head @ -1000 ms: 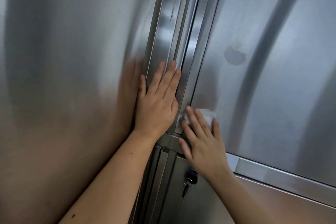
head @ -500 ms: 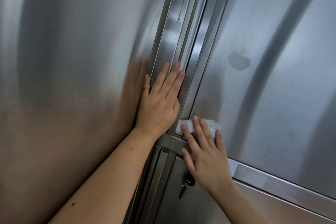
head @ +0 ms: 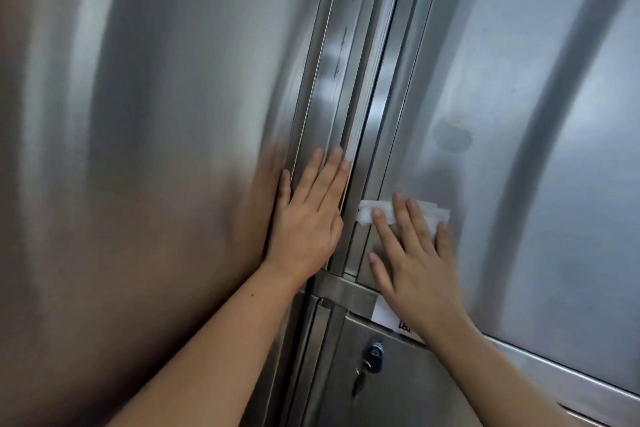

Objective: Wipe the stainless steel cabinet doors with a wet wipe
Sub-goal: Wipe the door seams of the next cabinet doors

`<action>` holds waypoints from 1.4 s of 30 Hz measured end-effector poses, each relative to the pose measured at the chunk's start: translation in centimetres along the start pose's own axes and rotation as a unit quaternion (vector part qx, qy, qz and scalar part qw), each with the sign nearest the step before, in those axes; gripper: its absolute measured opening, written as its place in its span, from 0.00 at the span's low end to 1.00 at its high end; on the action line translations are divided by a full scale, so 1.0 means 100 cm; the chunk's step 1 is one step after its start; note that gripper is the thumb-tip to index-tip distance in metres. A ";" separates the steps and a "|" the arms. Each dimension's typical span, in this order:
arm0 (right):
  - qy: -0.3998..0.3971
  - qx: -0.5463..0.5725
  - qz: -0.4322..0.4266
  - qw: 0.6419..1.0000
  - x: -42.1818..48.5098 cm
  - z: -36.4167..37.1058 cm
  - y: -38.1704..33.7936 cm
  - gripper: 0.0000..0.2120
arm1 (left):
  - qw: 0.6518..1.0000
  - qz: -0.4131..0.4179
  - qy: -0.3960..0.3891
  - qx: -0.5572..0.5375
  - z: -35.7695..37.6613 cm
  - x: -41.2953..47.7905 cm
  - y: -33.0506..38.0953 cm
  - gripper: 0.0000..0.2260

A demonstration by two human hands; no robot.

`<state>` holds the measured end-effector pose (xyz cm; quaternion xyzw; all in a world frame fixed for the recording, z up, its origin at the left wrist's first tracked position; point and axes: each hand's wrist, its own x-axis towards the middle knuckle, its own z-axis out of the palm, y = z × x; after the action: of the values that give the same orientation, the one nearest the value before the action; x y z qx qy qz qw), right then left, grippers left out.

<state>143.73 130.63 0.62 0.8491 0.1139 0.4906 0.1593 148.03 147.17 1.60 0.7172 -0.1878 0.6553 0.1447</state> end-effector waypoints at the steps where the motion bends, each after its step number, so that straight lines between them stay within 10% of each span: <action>1: 0.000 -0.001 -0.002 1.000 0.006 -0.002 0.002 0.28 | 1.000 -0.001 -0.003 0.001 0.000 -0.001 0.000 0.25; 42: 0.064 -0.053 -0.102 0.991 0.272 -0.090 0.088 0.27 | 0.994 0.037 0.074 0.066 -0.007 0.144 -0.012 0.24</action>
<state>149.64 133.39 29.84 0.7907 0.1835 0.5301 0.2452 148.95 147.38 16.02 0.6673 -0.1599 0.7223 0.0863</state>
